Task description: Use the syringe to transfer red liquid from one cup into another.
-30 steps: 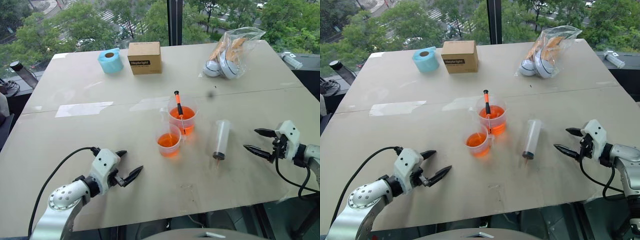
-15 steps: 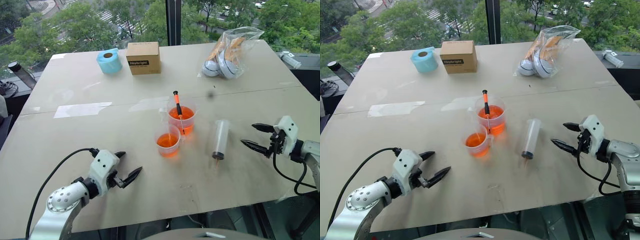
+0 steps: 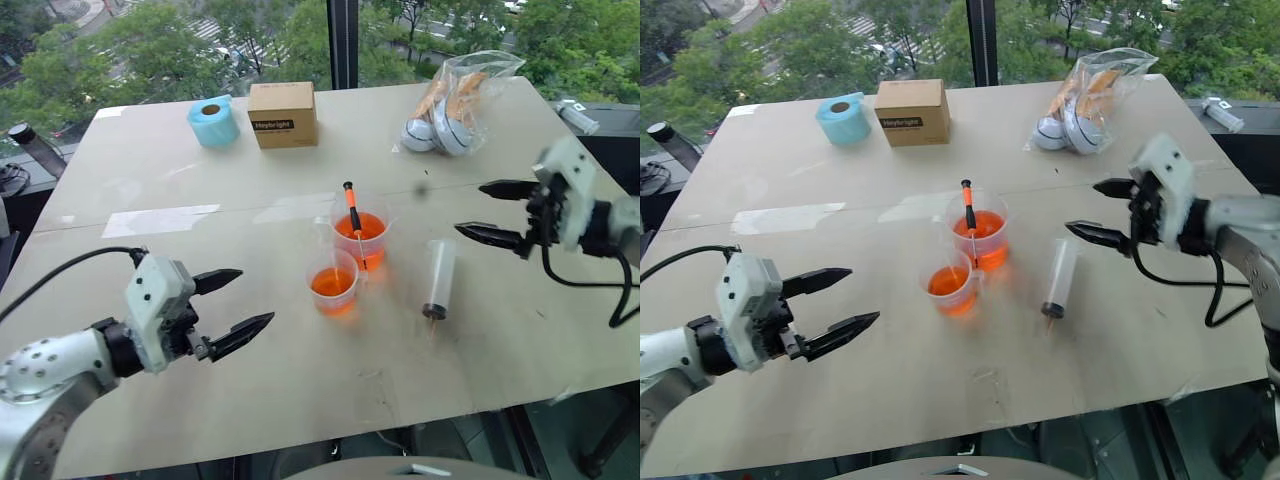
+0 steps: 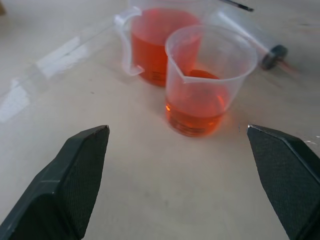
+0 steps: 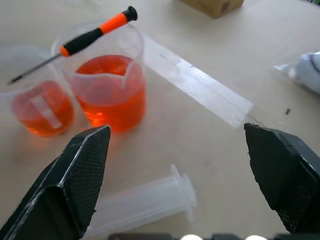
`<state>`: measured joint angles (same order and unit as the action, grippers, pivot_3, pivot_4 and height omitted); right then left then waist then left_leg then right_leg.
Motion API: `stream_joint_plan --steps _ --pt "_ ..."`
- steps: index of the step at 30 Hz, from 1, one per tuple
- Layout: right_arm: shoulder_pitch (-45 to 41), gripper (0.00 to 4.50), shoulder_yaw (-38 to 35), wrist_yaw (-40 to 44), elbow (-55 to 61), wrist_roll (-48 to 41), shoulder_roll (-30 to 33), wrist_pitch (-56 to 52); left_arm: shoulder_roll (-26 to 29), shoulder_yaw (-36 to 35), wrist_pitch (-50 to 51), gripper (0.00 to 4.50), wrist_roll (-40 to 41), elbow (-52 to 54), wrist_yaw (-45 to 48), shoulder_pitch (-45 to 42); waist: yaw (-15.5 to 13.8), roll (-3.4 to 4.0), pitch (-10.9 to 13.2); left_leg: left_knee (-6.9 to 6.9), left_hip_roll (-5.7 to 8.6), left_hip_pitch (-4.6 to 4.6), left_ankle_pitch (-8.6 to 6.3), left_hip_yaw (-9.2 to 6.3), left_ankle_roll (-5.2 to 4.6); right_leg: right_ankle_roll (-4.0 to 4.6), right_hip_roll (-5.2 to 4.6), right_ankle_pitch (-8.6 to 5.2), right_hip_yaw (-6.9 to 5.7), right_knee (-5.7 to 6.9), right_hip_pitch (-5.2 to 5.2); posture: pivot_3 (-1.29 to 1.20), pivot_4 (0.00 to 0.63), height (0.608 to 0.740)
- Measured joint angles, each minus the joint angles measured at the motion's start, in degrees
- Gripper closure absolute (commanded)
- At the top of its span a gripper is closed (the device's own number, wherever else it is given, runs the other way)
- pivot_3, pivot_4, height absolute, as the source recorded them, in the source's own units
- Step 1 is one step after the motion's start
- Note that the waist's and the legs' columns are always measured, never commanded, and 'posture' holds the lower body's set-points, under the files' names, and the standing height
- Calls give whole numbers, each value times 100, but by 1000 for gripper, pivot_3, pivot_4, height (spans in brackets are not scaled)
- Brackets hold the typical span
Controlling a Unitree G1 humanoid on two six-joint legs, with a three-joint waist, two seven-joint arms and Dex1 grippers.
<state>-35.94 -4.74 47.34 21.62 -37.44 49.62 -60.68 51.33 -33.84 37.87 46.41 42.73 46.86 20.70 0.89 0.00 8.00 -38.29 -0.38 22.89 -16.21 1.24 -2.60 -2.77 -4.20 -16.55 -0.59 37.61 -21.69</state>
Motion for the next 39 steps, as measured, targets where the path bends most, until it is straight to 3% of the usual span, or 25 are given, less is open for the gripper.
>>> stream_joint_plan --steps 6,10,13,18,34,37,39 --pt "-1670 0 762 -775 -388 -176 -1150 -1379 356 -540 514 19 623 224 -151 -256 2 -3 2 1 1 4 2 1 4 0 0 0 0 -2 -3 0 150 740" --pt "-1879 0 1087 -1020 -698 -136 -1579 -1773 388 -640 685 19 703 301 -296 -264 -16 -10 6 1 4 13 2 1 5 -1 -3 1 -2 -10 -6 0 150 740" --pt "-1969 0 1206 -1322 -874 -138 -2254 -2204 396 -666 756 19 736 394 -484 -347 33 -11 10 2 4 13 3 2 6 -1 -1 1 0 -1 -11 0 150 740" --pt "-2293 0 922 -1659 -1054 -241 -3020 -2928 396 -663 840 19 786 475 -725 -428 47 -8 12 5 4 9 6 1 11 -1 0 1 0 10 -15 0 150 740" --pt "-2895 0 222 -2814 -2815 -494 -3774 -3145 334 -600 915 19 759 510 -944 -481 151 -7 13 11 8 9 9 2 15 -1 4 1 -1 8 -16 0 150 740" --pt "-2914 816 215 -3020 -3060 -710 -3844 -3145 277 -600 891 0 757 507 -961 -504 151 -8 13 11 8 8 9 1 15 -1 4 1 -1 10 -16 0 150 740" --pt "-2912 1636 249 -3131 -3169 -814 -3876 -3146 262 -600 872 0 747 503 -964 -522 152 -7 13 11 8 8 9 2 15 -1 3 1 -1 9 -16 0 150 740"
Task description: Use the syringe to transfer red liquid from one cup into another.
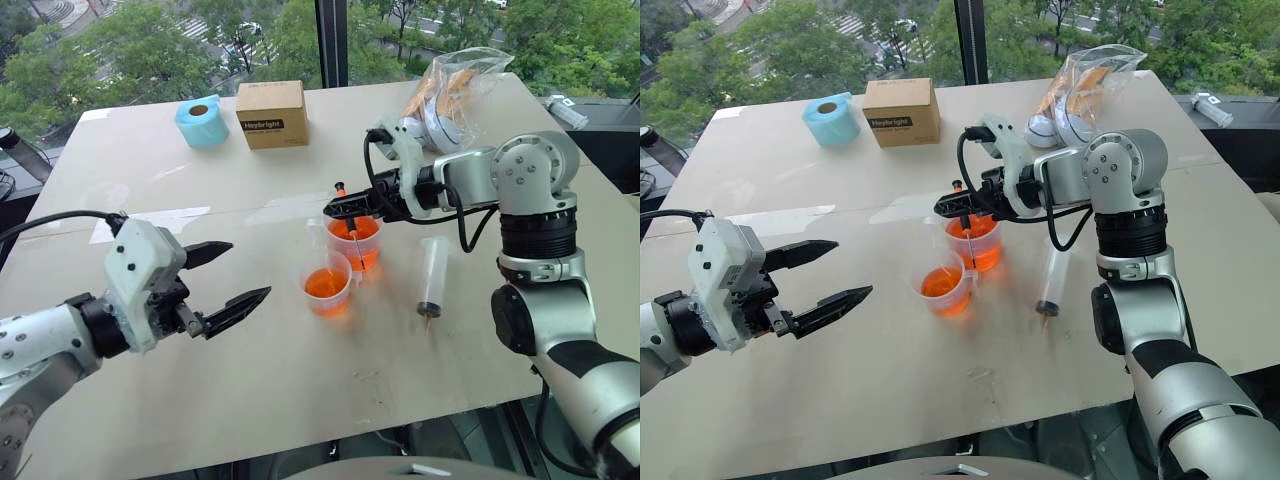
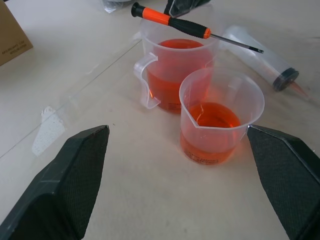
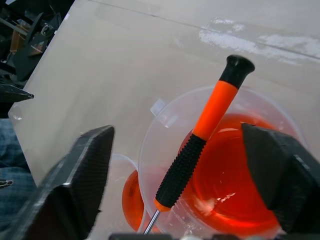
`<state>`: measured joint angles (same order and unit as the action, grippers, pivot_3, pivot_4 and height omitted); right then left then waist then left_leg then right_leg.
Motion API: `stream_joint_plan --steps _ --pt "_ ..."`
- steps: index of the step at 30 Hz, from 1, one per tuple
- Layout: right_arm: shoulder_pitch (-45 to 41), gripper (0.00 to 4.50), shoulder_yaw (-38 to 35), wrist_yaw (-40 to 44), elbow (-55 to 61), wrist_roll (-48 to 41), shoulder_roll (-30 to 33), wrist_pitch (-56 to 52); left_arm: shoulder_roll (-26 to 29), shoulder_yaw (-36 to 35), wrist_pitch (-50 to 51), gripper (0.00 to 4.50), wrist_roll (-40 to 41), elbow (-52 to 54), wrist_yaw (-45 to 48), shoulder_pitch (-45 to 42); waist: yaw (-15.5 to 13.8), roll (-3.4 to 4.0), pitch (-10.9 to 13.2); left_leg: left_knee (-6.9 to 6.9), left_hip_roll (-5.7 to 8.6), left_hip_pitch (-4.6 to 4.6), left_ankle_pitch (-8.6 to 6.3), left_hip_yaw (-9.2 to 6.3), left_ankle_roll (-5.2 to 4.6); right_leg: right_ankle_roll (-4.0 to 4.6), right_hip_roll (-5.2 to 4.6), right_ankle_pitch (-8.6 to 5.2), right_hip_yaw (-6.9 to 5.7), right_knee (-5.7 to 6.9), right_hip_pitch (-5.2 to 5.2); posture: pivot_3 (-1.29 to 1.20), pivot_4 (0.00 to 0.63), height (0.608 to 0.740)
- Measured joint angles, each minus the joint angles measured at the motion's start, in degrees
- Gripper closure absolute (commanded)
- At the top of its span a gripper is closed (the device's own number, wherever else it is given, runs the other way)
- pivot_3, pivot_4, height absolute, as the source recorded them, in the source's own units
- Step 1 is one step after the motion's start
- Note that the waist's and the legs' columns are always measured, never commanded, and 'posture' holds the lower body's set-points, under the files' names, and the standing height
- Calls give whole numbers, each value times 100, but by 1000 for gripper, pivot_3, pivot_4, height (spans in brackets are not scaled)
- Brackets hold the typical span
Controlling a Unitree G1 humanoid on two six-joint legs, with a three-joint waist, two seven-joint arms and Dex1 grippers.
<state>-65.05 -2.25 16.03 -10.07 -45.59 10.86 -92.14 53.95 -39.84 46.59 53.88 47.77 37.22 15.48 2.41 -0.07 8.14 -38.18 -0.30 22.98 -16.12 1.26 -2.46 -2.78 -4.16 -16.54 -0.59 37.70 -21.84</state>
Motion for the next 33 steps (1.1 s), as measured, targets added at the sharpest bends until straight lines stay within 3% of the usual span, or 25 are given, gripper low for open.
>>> stream_joint_plan --steps 5,6,22,30,33 --pt "2 4152 34 -347 -173 -506 -54 0 -100 42 -92 0 -27 -5 -38 -135 0 0 0 2 0 1 0 0 0 0 0 0 0 -4 0 0 150 740" --pt "2 4471 20 -411 -222 -666 -62 0 -108 70 -93 0 -31 -5 -50 -137 1 1 1 3 0 1 0 0 0 0 0 0 0 -4 0 0 150 740" --pt "-255 4471 -454 -1560 -754 -1944 281 0 -185 442 -285 0 -191 -179 -24 -363 -1 0 5 7 0 4 0 0 0 0 -1 0 0 -9 -1 0 150 740" --pt "-587 4471 -997 -2288 -932 -2882 979 0 -260 665 -326 0 82 -161 -204 -865 -9 -1 9 9 0 16 0 -1 -1 0 -2 0 -3 -26 -1 0 150 740" --pt "-571 4471 -1335 -2666 -1167 -2871 1316 -1 -376 1016 -330 0 319 -176 -509 -1556 -67 -3 13 3 0 25 1 -5 -3 -1 -3 1 -12 -26 0 0 150 740"
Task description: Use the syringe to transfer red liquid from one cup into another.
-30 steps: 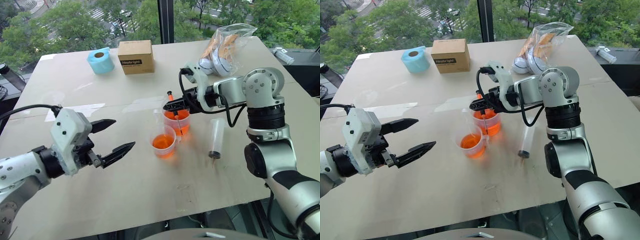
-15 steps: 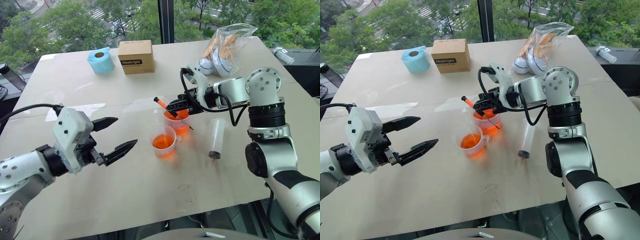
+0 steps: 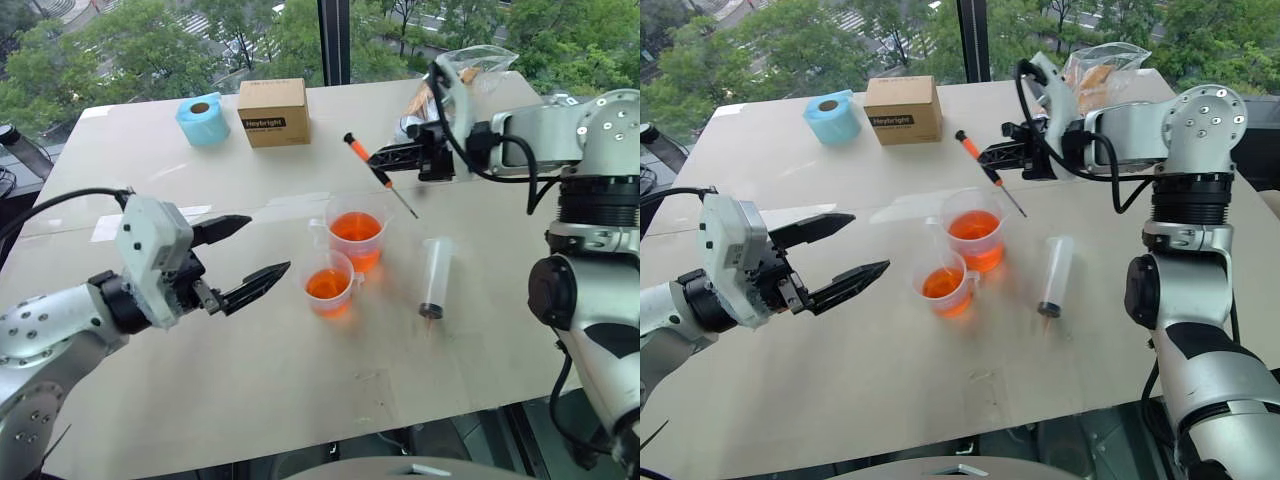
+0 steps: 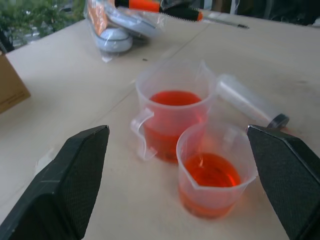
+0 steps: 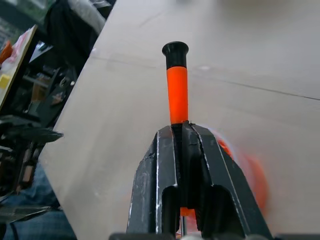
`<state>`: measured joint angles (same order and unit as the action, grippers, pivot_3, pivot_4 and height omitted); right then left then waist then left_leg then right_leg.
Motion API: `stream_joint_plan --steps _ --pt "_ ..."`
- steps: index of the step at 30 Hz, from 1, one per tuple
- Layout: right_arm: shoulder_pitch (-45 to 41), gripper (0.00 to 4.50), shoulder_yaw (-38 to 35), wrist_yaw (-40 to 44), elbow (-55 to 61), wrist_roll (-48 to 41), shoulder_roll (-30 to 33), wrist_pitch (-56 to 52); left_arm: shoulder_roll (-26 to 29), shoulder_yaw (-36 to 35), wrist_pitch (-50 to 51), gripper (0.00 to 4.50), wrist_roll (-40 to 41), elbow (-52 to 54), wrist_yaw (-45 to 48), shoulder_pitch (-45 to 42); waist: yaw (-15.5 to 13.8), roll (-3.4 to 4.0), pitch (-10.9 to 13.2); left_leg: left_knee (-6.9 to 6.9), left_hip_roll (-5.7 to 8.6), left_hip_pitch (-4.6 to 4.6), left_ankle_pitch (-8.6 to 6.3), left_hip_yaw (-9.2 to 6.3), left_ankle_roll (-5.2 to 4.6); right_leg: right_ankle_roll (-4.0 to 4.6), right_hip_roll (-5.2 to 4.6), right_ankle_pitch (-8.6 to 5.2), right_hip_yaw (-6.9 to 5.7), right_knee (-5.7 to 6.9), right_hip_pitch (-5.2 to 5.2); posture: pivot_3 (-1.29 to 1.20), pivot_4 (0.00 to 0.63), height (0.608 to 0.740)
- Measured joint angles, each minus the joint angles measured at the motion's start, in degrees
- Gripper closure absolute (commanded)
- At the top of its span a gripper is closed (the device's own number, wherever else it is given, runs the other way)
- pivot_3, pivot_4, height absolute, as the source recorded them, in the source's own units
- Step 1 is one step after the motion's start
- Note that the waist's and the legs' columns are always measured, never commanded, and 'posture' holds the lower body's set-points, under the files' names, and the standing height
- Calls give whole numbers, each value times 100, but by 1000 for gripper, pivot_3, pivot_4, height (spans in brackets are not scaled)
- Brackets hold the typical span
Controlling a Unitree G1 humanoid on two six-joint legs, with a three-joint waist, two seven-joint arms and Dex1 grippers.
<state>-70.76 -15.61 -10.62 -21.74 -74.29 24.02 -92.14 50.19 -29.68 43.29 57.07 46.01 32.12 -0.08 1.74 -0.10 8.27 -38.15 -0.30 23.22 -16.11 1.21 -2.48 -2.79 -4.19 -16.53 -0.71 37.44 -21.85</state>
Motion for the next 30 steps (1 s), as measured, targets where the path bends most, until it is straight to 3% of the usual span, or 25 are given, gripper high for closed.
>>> stream_joint_plan --steps 4,6,8,14,15,16,20,23,27,30 --pt "229 4471 -487 -162 -197 589 653 17 -155 954 22 0 149 -85 -426 -1197 -48 -2 1 -14 3 18 1 -4 -1 -2 6 1 -7 -7 -2 0 150 740" --pt "348 4471 -553 -151 -227 763 760 35 -186 1129 23 0 137 -120 -486 -1347 -51 -3 3 -16 1 37 1 11 -1 -4 18 2 9 -3 -29 0 150 740" --pt "713 4471 -556 -30 -377 1241 1138 252 -465 1827 13 0 -104 -393 -486 -2039 -112 -8 6 -19 1 55 3 0 -2 -6 52 3 -7 18 -37 0 150 740" --pt "1407 4471 -506 606 -376 2104 1485 597 -643 2444 3 0 -470 -750 -260 -2470 -70 -9 9 -17 -4 55 3 18 -2 -9 62 2 12 18 -48 0 150 740" --pt "1557 3741 -379 799 -281 2290 1577 750 -656 2479 -1 0 -525 -787 -208 -2487 -79 -9 9 -16 -5 56 3 16 -1 -10 63 2 11 20 -50 0 150 740" --pt "1640 3518 -278 928 -238 2429 1638 851 -661 2482 -4 0 -545 -814 -183 -2490 -86 -11 10 -16 -5 57 3 16 -1 -10 64 2 12 20 -54 0 150 740" --pt "2046 1364 131 1604 183 2892 1909 1263 -696 2486 -11 0 -628 -848 -119 -2498 -108 -12 11 -25 -6 55 4 15 0 -10 64 2 14 20 -56 0 150 740" --pt "2227 151 374 2021 723 2977 2069 1077 -653 2418 -6 0 -626 -838 -71 -2390 -96 -12 12 -27 -6 51 5 16 1 -10 63 2 20 29 -57 0 150 740" --pt "2226 151 468 2218 1344 2228 2266 201 -422 2248 39 0 -582 -821 79 -2125 -97 -13 12 -27 -10 54 6 14 3 -10 64 2 21 34 -64 0 150 740" --pt "2241 151 1046 1980 1585 577 2964 0 -238 2091 65 0 -510 -808 266 -1991 -139 -33 24 -30 -9 60 5 9 2 -9 61 1 14 29 -64 0 150 740"
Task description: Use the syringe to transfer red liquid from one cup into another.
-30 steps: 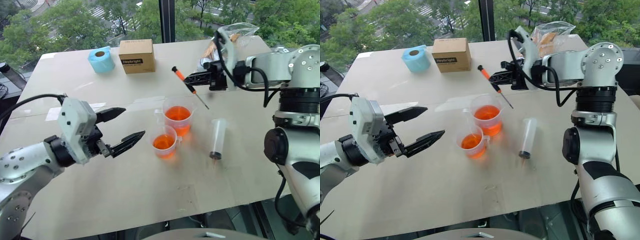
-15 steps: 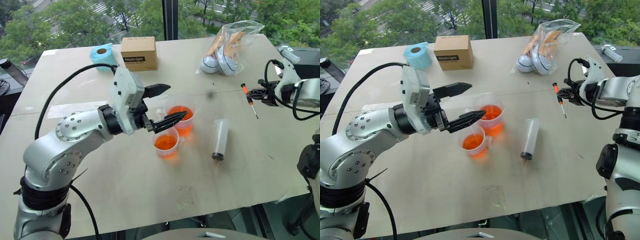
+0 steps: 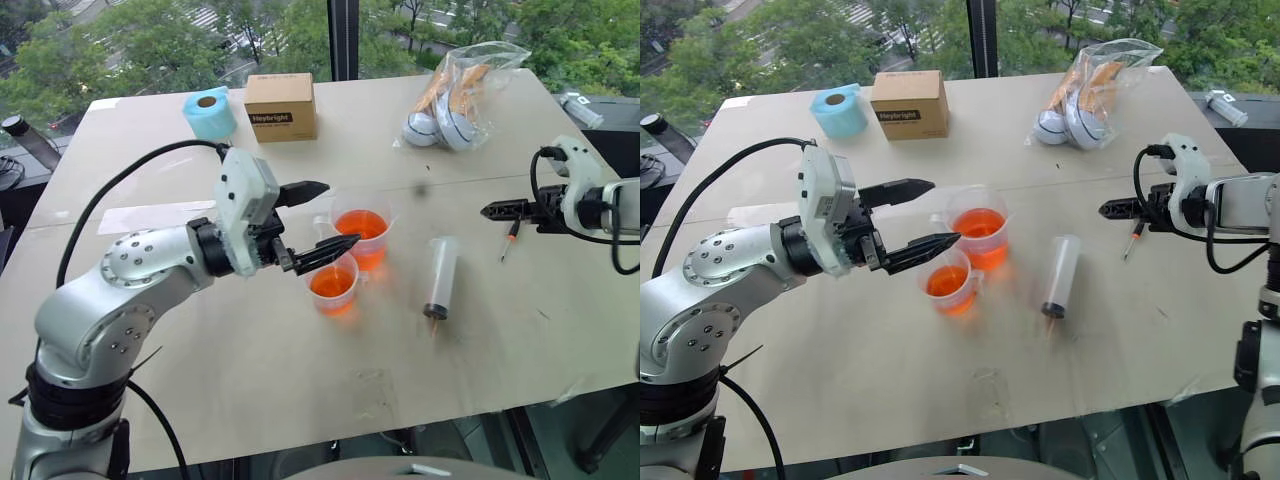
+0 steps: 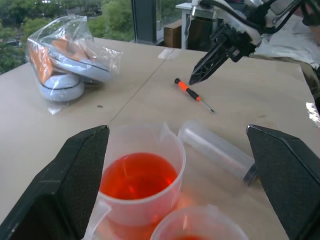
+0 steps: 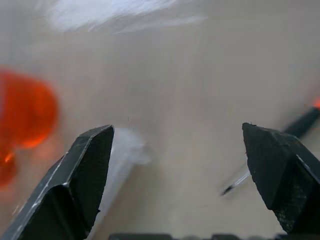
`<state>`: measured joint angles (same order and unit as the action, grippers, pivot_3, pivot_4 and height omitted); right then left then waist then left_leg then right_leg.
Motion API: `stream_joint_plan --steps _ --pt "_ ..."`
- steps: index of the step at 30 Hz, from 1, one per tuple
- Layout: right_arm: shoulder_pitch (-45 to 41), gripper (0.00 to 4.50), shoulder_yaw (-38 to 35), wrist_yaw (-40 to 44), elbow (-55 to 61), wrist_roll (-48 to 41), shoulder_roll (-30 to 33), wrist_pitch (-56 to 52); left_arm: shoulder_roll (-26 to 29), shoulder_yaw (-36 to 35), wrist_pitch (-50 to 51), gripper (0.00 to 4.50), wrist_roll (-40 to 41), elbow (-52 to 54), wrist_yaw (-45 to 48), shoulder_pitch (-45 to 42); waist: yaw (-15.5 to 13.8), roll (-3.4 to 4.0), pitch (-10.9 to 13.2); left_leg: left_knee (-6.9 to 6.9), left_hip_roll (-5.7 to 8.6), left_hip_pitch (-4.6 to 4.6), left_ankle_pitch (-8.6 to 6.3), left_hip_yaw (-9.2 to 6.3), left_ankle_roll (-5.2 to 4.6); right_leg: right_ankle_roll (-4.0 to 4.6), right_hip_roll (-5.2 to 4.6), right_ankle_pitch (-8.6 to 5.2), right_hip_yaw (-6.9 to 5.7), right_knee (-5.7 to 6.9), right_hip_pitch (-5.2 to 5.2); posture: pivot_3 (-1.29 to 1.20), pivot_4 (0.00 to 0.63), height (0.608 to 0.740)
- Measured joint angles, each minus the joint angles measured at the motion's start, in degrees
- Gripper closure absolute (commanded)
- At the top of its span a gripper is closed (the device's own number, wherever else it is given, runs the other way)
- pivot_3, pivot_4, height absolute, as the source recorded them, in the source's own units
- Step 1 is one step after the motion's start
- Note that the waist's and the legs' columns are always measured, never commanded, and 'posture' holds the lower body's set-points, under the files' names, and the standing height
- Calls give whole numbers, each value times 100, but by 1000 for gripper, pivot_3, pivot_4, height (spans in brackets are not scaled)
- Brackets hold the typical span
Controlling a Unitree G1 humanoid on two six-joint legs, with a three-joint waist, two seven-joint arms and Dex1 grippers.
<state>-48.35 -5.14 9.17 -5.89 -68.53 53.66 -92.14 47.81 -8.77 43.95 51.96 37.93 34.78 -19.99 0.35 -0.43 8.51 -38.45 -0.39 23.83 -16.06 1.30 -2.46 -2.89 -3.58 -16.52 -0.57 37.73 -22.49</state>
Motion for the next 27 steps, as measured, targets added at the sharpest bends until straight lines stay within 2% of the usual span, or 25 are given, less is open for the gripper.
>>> stream_joint_plan --steps 1,4,8,10,12,17,20,24,27 --pt "6 151 51 -63 25 -200 58 0 28 -14 10 0 0 0 16 8 -4 -8 3 -3 1 -1 0 0 0 0 0 0 0 -1 2 0 150 740" --pt "39 151 583 -844 40 -1653 301 -2 174 -23 24 0 -1 1 207 16 8 -35 19 -9 2 -2 0 0 -1 0 1 0 0 1 6 0 150 740" --pt "260 151 1470 -2638 124 -3542 353 578 319 -23 54 0 1 0 428 8 30 -43 23 -13 1 -1 0 0 0 0 0 0 0 5 5 0 150 740" --pt "341 151 1799 -3405 149 -4034 333 975 355 -23 68 0 1 -1 484 -15 30 -43 24 -15 1 1 0 2 0 -1 0 0 1 6 2 0 150 740" --pt "340 151 1874 -3738 146 -4163 263 1155 355 -22 74 0 1 -1 488 -43 29 -44 24 -17 1 3 0 1 0 -1 0 0 0 7 2 0 150 740" --pt "293 151 2022 -4941 -1 -4251 -792 1733 325 -20 86 0 -17 83 342 -26 46 -49 22 -24 -3 0 1 3 1 -1 0 0 4 17 0 0 150 740" --pt "219 151 2036 -5443 -225 -4267 -1184 1908 324 -18 94 0 -42 105 263 25 37 -49 22 -27 -3 2 1 2 2 -1 -1 0 0 16 1 0 150 740" --pt "-33 151 2086 -5905 -573 -4302 -1570 2000 324 -20 106 0 -54 137 220 31 39 -49 22 -29 -3 3 1 2 2 -1 0 0 -1 16 1 0 150 740" --pt "-85 151 2111 -5999 -662 -4261 -1601 1971 322 -19 122 0 -50 192 195 33 35 -49 22 -29 -3 3 1 1 2 -1 0 0 -4 17 1 0 150 740"
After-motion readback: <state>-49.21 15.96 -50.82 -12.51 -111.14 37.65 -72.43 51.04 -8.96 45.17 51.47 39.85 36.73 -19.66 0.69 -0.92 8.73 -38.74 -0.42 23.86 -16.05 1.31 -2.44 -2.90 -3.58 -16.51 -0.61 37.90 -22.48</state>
